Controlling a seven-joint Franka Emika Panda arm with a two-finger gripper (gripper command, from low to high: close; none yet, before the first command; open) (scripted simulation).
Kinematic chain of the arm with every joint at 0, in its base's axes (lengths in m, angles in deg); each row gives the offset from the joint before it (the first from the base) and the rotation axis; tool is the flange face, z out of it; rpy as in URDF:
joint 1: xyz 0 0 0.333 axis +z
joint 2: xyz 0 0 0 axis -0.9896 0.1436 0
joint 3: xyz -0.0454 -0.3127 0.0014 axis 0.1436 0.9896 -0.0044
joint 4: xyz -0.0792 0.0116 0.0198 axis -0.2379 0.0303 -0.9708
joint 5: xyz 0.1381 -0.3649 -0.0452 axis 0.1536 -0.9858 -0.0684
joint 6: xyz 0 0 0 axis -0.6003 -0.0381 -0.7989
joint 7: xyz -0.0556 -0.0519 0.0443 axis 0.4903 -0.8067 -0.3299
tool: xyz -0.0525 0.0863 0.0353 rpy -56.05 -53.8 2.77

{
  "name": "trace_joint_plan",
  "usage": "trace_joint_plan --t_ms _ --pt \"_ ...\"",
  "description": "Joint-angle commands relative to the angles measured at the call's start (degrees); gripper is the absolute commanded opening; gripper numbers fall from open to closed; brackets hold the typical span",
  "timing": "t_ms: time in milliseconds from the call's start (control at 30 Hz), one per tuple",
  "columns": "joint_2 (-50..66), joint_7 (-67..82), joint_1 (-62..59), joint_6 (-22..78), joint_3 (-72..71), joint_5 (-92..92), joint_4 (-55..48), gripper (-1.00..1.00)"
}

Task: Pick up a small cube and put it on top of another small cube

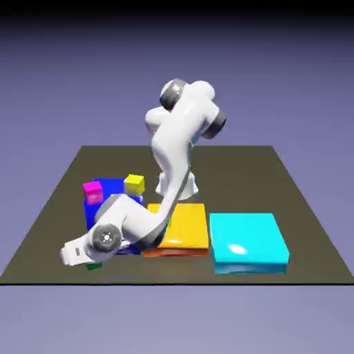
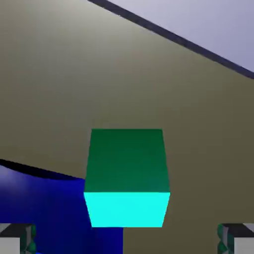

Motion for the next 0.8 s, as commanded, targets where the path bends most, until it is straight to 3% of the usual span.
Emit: trace_joint_plan --t_ms 0,33,67,233,767 --pt "0.99 -0.03 -0.49 -2.49 -0.56 0.43 1.48 0.00" --pt "1.24 -0.03 -0.61 -3.10 -0.70 0.54 1.85 0.00" --pt "1.24 -0.03 -0.61 -3.10 -0.70 0.54 1.85 -1.00" --pt "-1.61 -1.83 2.17 4.40 2.30 -0.81 -3.96 -1.00" --pt "-34.72 -35.49 -14.33 30.88 -16.81 -2.77 3.09 -1.00"
